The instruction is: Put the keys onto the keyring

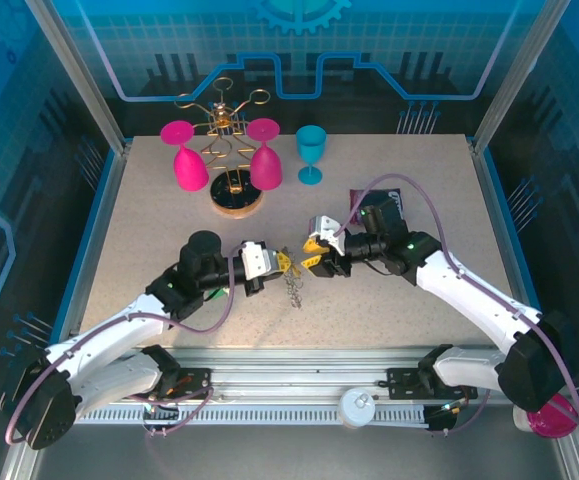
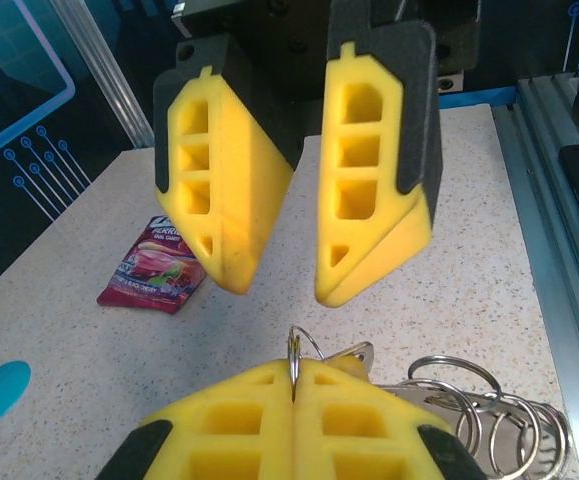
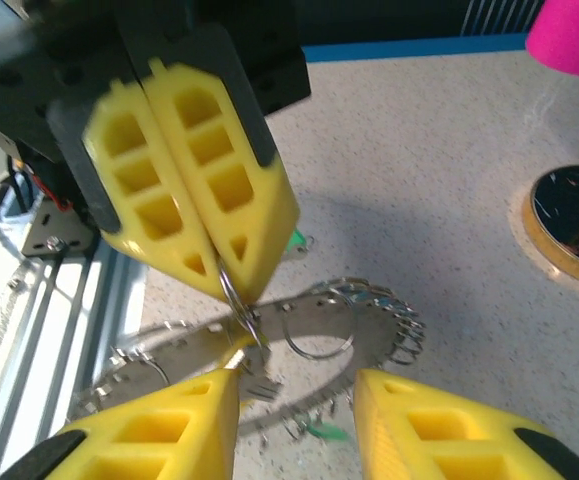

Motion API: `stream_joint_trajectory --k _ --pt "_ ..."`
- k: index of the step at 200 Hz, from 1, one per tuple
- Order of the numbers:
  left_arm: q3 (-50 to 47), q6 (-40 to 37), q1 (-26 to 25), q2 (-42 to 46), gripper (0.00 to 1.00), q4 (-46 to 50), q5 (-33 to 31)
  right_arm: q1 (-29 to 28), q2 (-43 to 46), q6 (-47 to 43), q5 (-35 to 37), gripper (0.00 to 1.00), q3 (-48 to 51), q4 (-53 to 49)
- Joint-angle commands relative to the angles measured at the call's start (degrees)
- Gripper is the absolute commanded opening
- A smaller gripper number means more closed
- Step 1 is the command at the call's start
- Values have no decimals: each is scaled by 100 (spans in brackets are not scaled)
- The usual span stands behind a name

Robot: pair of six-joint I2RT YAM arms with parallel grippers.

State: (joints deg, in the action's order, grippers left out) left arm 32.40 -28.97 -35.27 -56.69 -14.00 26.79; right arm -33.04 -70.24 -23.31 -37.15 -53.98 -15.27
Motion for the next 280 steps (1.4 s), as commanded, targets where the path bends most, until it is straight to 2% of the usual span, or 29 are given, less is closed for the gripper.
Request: stream_joint_trajectory --k 1,60,135,148,159,180,185,202,219,261,280 --pt "-85 149 17 16 0 -661 184 25 27 239 -524 37 71 481" --pt "-190 351 17 -27 0 -1003 309 -26 -87 298 -753 36 49 599" --pt "-199 491 19 -123 0 -1276 497 -54 -357 387 -965 18 -39 868" --pt "-199 514 18 -139 0 -1322 529 -54 -379 356 -965 11 -49 835" --pt "-199 524 19 -148 0 -1355 534 -54 -377 330 -969 0 -73 794" --pt "-181 534 12 -159 0 -1330 443 -62 -346 272 -873 0 -120 674" --pt "-173 534 17 -159 3 -1305 394 -68 -334 227 -838 0 -141 604" --pt "-85 418 13 -141 10 -992 290 -151 -322 -64 -624 0 -341 104" --pt "159 124 12 -166 11 -291 204 -323 -417 -524 -360 0 -690 -653" --pt "580 -360 4 -268 8 770 91 -780 -823 -1163 310 0 -1501 -1900" --pt "745 -540 6 -335 2 1124 66 -893 -948 -1248 401 0 -1790 -2155"
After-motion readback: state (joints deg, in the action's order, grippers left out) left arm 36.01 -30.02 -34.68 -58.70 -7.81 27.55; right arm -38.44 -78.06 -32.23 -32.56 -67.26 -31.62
